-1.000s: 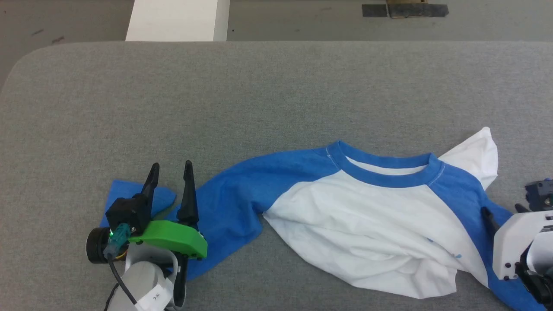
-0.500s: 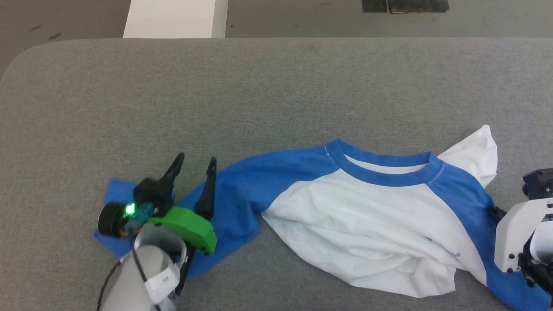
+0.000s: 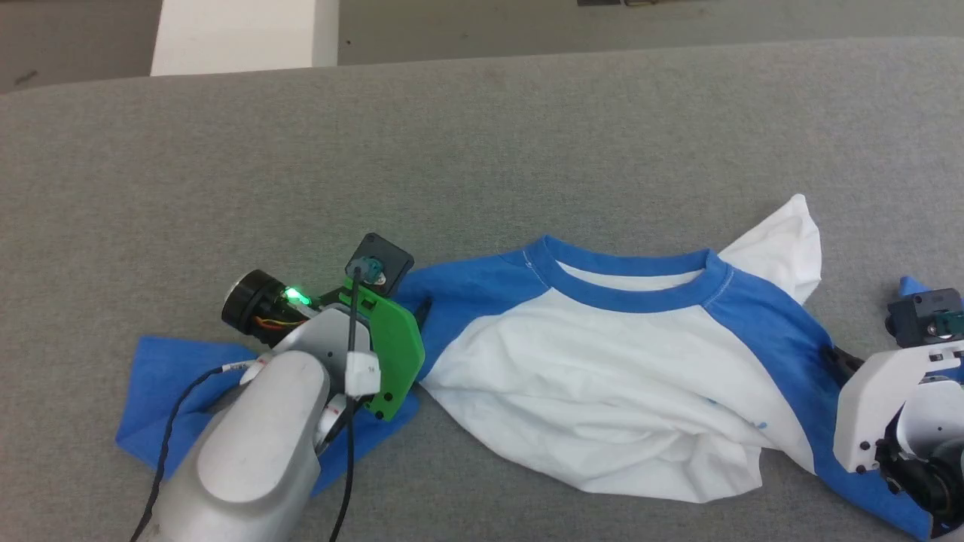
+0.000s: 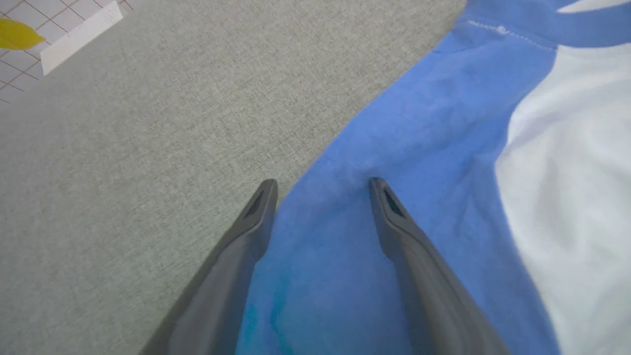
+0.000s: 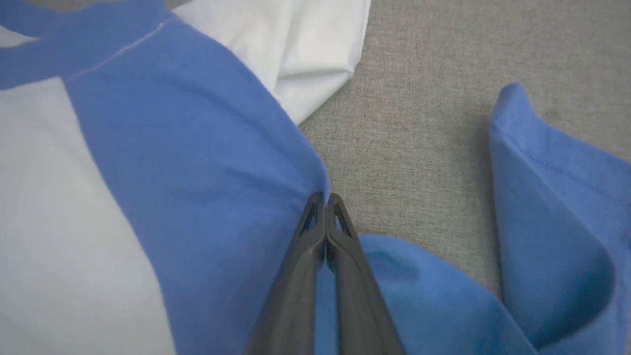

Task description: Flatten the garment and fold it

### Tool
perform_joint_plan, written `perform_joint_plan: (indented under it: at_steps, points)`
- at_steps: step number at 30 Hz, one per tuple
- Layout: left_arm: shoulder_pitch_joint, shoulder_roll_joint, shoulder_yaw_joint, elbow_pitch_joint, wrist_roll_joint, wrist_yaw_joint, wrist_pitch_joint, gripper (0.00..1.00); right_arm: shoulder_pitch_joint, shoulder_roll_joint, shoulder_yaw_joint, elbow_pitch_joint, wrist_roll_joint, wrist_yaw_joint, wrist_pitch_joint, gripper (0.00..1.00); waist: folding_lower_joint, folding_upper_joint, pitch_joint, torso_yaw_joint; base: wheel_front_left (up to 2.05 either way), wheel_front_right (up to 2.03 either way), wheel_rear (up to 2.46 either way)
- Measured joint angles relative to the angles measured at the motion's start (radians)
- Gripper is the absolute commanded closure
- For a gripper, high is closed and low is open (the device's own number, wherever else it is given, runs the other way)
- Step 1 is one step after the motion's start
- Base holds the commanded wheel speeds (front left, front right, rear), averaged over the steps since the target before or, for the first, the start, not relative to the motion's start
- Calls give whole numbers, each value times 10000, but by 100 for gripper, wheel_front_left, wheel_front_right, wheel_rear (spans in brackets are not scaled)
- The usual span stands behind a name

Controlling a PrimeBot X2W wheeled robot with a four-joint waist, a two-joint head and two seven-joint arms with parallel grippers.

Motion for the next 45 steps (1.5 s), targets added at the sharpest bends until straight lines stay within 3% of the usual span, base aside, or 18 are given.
perform_joint_plan:
  at_steps: [6,7,8,14,20,24,31,36,45]
  points:
    - [-474,311,-577,-31,-635,0,1816,0,-101,94,188,-46,-31,0,-75,100,0,0,295,-291,0,0,0]
    - [-607,443,-771,-96,-802,2,2173,59,-122,102,213,-46,-31,0,-96,100,0,0,340,-340,0,0,0]
    - [-717,564,-953,-192,-1034,6,2514,100,-141,105,228,-46,-33,0,-96,100,0,0,375,-385,0,0,0]
    - [-974,1344,-1685,-1141,-2493,0,3193,100,-314,-77,493,-163,-215,0,-100,100,0,0,372,-570,0,0,0]
    - [-1866,2560,-1524,-1942,-2704,-48,2282,100,-1196,-752,890,-897,-389,0,-151,100,0,0,316,-696,0,0,0]
    - [-3027,3158,-1047,-2194,-2583,-77,1638,100,-2571,-1570,1388,-1360,-470,4,56,100,1,0,474,-774,0,0,0]
    - [-5226,3519,-109,-2063,-2199,-77,729,100,-6275,-2454,2383,-1166,-291,6,261,100,1,0,1157,-876,0,0,0]
    - [-7117,3563,637,-1501,-1797,194,48,100,-9250,-2243,2811,-290,-299,8,-100,100,2,0,1839,-945,0,0,0]
    - [-10146,3358,1557,-765,-527,1563,-2219,100,-13529,-968,2422,1825,-1964,13,-2136,100,3,-1,3082,-1103,0,0,0]
